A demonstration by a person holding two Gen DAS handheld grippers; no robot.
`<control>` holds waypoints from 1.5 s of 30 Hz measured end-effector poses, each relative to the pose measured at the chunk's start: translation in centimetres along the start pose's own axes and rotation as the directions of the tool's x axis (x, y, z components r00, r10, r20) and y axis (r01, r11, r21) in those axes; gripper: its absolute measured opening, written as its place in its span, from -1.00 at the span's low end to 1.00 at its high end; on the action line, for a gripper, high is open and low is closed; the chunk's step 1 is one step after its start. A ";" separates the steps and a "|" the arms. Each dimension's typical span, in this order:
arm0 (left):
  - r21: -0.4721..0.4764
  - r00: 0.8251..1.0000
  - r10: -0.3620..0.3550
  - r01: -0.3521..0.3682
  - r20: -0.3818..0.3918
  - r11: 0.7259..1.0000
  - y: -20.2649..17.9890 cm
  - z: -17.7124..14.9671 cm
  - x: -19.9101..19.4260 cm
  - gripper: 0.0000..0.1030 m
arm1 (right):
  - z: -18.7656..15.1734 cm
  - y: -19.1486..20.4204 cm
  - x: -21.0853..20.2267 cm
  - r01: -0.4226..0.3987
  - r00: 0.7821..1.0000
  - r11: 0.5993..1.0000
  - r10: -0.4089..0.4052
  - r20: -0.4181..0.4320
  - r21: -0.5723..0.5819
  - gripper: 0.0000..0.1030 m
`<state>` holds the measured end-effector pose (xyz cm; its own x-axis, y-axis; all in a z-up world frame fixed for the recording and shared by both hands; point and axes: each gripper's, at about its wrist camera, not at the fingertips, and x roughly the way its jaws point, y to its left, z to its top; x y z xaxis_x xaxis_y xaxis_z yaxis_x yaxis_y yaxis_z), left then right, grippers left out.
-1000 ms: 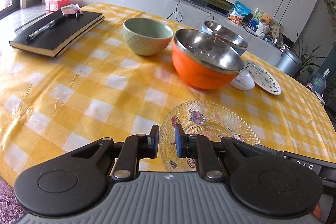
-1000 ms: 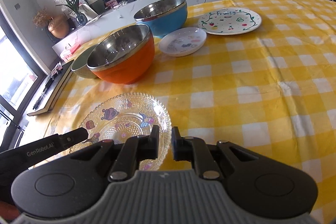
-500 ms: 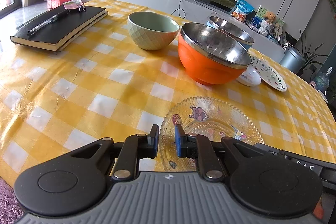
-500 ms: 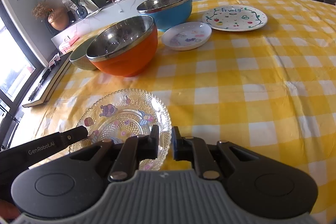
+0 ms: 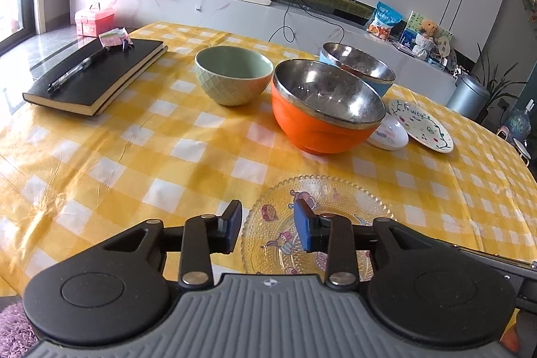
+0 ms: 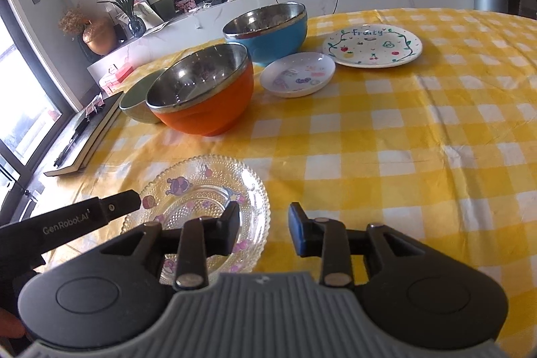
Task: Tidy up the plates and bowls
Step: 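Move the left gripper to the white 'Fruity' plate rim and grasp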
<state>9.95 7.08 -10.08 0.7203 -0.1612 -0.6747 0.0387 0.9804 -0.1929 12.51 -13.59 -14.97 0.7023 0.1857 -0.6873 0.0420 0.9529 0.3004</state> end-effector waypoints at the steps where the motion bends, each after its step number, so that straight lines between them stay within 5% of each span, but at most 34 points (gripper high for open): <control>1: 0.009 1.000 0.001 -0.001 0.004 1.000 -0.3 0.1 -0.2 -0.19 | 0.1 -0.1 -0.3 0.007 1.000 1.000 -0.007 0.010 -0.007 -0.34; 9: 0.072 0.999 -0.042 0.040 0.028 0.997 -4.0 0.8 -1.5 -0.14 | 1.1 -2.4 -3.7 0.036 0.993 0.999 -0.036 0.117 -0.001 -0.08; 23: 0.081 0.983 -0.183 0.181 0.021 0.980 -11.3 2.8 1.0 -0.14 | 3.7 -10.6 -6.1 0.132 0.959 0.981 -0.163 0.233 0.140 -0.06; 35: 0.042 0.978 -0.199 0.201 -0.059 0.979 -14.7 5.1 7.8 -0.14 | 7.0 -14.8 -1.7 0.139 0.967 0.971 -0.175 0.183 0.193 -0.08; 45: -0.009 0.976 -0.196 0.196 -0.100 0.981 -15.6 6.6 13.1 -0.29 | 10.5 -17.6 3.3 0.103 0.979 0.957 -0.145 0.141 0.270 -0.39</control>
<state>23.33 -9.55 -11.21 0.6261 -0.3607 -0.6913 0.1733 0.9288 -0.3276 21.57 -32.23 -15.56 0.7818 0.0103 -0.6234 0.3042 0.8665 0.3958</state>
